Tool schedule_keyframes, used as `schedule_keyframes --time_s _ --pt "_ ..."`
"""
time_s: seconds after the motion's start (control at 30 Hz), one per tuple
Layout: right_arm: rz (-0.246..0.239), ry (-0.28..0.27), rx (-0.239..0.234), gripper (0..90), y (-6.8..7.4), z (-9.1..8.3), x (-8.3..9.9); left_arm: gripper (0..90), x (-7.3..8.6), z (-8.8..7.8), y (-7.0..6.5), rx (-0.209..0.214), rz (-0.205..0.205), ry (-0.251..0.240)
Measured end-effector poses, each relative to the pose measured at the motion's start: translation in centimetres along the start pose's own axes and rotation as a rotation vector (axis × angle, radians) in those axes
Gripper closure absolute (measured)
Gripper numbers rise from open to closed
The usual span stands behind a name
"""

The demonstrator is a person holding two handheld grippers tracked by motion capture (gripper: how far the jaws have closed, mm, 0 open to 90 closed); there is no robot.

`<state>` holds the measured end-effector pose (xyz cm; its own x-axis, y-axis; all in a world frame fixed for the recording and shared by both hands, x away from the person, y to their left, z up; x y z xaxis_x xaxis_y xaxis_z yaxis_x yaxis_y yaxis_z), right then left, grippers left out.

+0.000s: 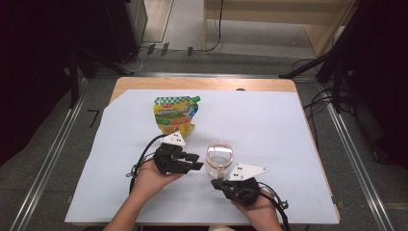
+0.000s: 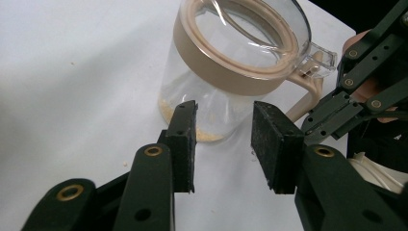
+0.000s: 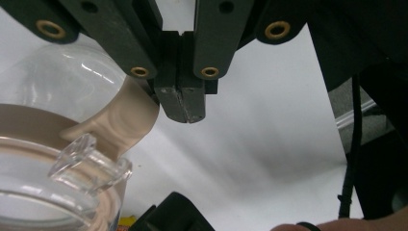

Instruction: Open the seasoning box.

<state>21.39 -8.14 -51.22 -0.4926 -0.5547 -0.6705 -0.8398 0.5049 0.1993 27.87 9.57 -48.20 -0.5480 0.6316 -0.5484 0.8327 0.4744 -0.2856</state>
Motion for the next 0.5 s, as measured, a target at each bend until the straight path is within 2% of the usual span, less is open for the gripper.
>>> schedule_keyframes --time_s 0.3,0.5 --pt "-0.001 0.009 0.007 90.0 -0.3 -0.1 0.4 53.2 0.1 0.1 0.2 -0.020 0.009 -0.011" --pt "0.029 0.009 0.019 90.0 -1.0 -0.6 0.8 50.2 0.1 0.2 0.4 -0.031 0.012 -0.014"
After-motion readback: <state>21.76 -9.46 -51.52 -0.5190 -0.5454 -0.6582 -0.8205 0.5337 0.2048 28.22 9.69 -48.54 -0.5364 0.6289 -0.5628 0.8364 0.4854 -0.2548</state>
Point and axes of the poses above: each handheld gripper's, and its own axes: z roughly forward along the jaws, x roughly out of its underside, y roughly to its left, the point moved 5 cm from there along z, roughly forward along the jaws, and after that the axes turned 12 degrees about y, right-handed, at the moved point
